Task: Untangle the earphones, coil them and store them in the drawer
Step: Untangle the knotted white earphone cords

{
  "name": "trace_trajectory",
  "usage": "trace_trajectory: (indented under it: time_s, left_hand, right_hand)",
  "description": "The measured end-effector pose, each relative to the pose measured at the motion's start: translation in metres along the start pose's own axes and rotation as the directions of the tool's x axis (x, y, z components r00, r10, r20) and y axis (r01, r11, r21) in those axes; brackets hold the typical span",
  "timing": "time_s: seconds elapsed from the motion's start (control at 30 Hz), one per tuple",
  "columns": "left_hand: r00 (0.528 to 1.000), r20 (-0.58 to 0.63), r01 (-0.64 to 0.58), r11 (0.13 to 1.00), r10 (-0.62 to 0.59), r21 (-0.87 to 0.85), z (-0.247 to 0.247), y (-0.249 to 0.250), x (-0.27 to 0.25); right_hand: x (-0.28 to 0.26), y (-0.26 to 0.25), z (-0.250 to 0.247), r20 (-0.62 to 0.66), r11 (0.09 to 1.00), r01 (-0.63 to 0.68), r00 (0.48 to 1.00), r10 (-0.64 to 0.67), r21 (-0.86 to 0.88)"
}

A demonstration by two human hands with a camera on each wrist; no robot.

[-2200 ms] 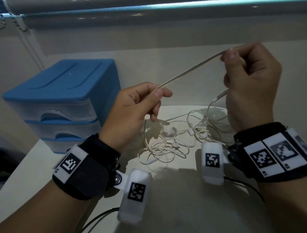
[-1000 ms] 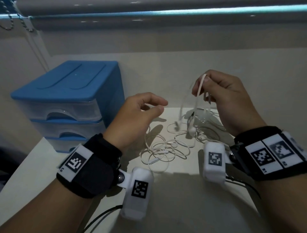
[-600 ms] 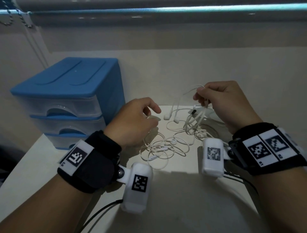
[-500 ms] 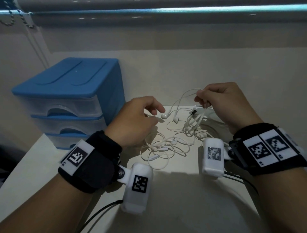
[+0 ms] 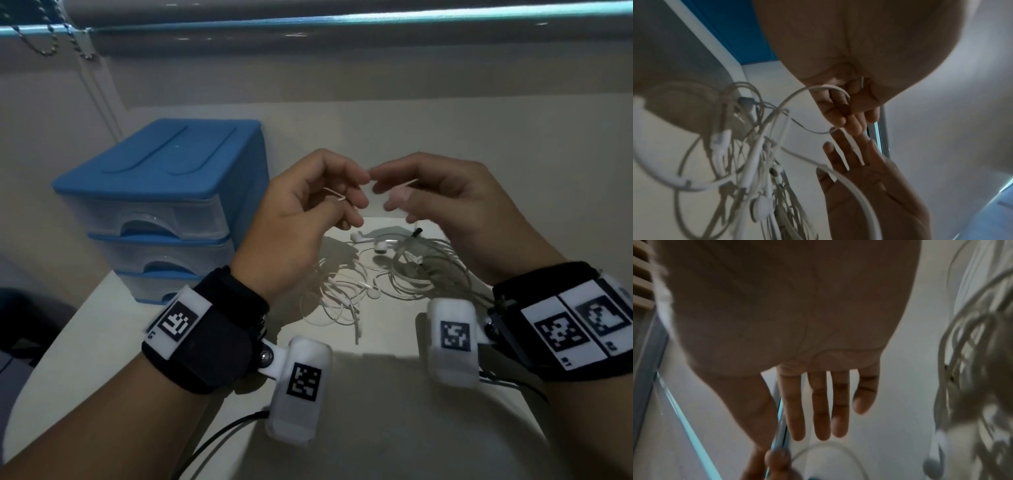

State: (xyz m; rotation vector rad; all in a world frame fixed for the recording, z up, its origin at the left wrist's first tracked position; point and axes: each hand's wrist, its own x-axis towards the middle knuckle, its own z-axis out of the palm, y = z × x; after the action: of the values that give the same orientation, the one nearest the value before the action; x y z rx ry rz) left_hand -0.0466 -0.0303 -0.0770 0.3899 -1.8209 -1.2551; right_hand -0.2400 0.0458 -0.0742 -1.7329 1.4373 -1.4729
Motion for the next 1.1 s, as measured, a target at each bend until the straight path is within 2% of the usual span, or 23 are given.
trace_trajectory:
  time_s: [0.1,0.2,0.3,0.37,0.43,0.5,0.57,0.63,0.73,0.9,0.97,1.1]
  left_hand:
    - [0.999,0.032,-0.014,0.996,0.017,-0.089,0.001,0.002,0.0]
    - [1.0,0.009,-0.014,0.991,0.016,-0.134,0.001,0.002,0.0]
    - [0.999,-0.032,0.0,0.996,-0.003,-0.088,0.001,0.003,0.0]
    - [0.998,-0.055,0.035,0.999,-0.037,-0.039,0.0,0.001,0.001]
    - [0.995,-0.061,0.075,0.997,-0.075,-0.014,-0.002,-0.002,0.002]
    - [0.993,-0.052,0.11,0.994,-0.11,-0.001,-0.003,-0.004,0.003]
    - [0.989,-0.031,0.146,0.989,-0.146,0.029,-0.003,-0.004,0.003]
    - [0.984,-0.014,0.177,0.983,-0.177,0.056,-0.003,-0.005,0.003]
    - [0.973,0.001,0.228,0.967,-0.23,0.117,-0.003,-0.008,0.003]
    - [0.922,0.071,0.352,0.899,-0.381,0.259,-0.002,-0.012,-0.001]
    - [0.909,0.101,0.355,0.879,-0.404,0.318,-0.002,-0.013,-0.002]
    - [0.888,0.164,0.363,0.873,-0.43,0.324,-0.005,-0.016,-0.003]
  right_hand:
    - [-0.002,-0.002,0.013,0.185,0.999,0.018,0.982,-0.025,0.038]
    - [-0.003,-0.002,0.018,0.159,0.999,-0.005,0.987,0.0,0.034]
    - [-0.001,0.001,0.015,0.012,1.0,0.01,1.0,-0.01,-0.016]
    - [0.003,0.004,0.009,-0.162,0.999,0.035,0.986,-0.036,-0.007]
    - [0.006,0.008,-0.001,-0.363,0.996,0.055,0.931,-0.024,0.074]
    - [0.008,0.011,-0.012,-0.531,0.985,0.065,0.847,0.031,0.161]
    - [0.009,0.015,-0.023,-0.625,0.972,0.059,0.774,0.101,0.229]
    - [0.008,0.018,-0.027,-0.646,0.966,0.038,0.75,0.142,0.257]
    - [0.009,0.019,-0.022,-0.609,0.964,0.013,0.778,0.157,0.266]
    - [0.008,0.017,-0.012,-0.471,0.966,-0.002,0.873,0.127,0.258]
    - [0.008,0.015,-0.01,-0.421,0.962,0.006,0.9,0.113,0.273]
    - [0.007,0.012,-0.006,-0.35,0.944,0.031,0.932,0.091,0.328]
